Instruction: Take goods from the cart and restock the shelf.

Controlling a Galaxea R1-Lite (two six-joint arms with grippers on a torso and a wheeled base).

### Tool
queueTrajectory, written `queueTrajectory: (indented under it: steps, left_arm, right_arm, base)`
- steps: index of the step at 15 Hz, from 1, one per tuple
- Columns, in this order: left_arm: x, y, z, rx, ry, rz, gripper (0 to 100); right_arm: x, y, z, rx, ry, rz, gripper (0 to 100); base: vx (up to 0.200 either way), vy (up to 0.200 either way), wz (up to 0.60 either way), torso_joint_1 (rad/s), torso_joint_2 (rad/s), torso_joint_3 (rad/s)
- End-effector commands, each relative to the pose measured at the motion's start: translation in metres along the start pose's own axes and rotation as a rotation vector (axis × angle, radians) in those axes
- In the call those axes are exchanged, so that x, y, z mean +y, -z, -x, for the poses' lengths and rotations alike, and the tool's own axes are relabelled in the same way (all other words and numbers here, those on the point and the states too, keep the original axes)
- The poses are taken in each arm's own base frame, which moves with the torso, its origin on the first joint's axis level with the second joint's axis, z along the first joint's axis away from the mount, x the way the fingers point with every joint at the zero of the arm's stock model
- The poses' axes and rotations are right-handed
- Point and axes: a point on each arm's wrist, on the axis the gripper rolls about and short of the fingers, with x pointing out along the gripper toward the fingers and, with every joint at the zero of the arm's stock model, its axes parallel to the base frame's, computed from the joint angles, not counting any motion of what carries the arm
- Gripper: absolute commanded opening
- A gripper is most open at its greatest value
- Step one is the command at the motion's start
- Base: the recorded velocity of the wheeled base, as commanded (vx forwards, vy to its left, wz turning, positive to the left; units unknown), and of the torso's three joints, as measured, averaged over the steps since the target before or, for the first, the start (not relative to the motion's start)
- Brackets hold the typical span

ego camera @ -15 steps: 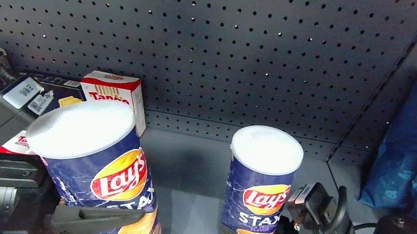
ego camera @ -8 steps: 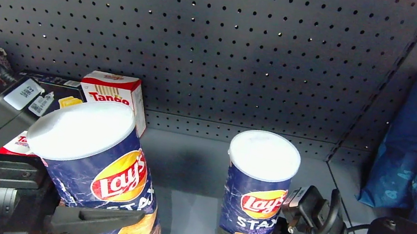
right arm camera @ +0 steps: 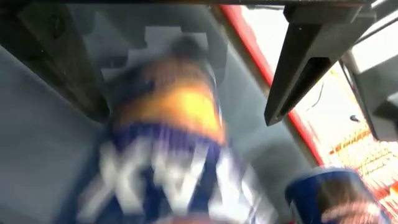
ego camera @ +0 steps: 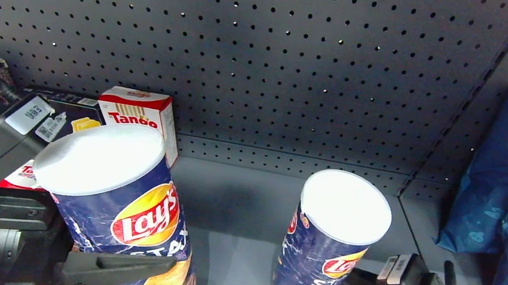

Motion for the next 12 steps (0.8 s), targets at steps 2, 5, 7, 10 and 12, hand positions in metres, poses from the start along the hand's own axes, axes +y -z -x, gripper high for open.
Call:
queueTrajectory:
  steps: [2, 5, 7, 10, 12]
  left_arm:
    - [0.000, 0.000, 0.000, -0.001, -0.005, -0.001, 0]
    - [0.000, 0.000, 0.000, -0.001, -0.009, -0.001, 0]
    - [0.000, 0.000, 0.000, 0.000, -0.009, 0.000, 0]
    - [0.000, 0.000, 0.000, -0.001, -0.008, -0.003, 0]
    - [-0.001, 0.002, 0.001, 0.004, -0.009, 0.003, 0]
  right_arm:
    - [-0.010, 0.011, 0.042, -0.012, 0.042, -0.006, 100]
    - [-0.021, 0.019, 0.061, -0.017, 0.102, -0.019, 100]
    - [-0.027, 0.018, 0.063, -0.023, 0.140, -0.026, 100]
    - [-0.036, 0.013, 0.060, -0.035, 0.204, -0.034, 100]
    - [-0.040, 0.009, 0.054, -0.034, 0.244, -0.035, 100]
  base:
    - [0.000, 0.000, 0.00, 0.000, 0.00, 0.000]
    - [0.000, 0.000, 0.00, 0.000, 0.00, 0.000]
    - [0.000, 0.000, 0.00, 0.000, 0.00, 0.000]
    - [0.000, 0.000, 0.00, 0.000, 0.00, 0.000]
    - [0.000, 0.000, 0.00, 0.000, 0.00, 0.000]
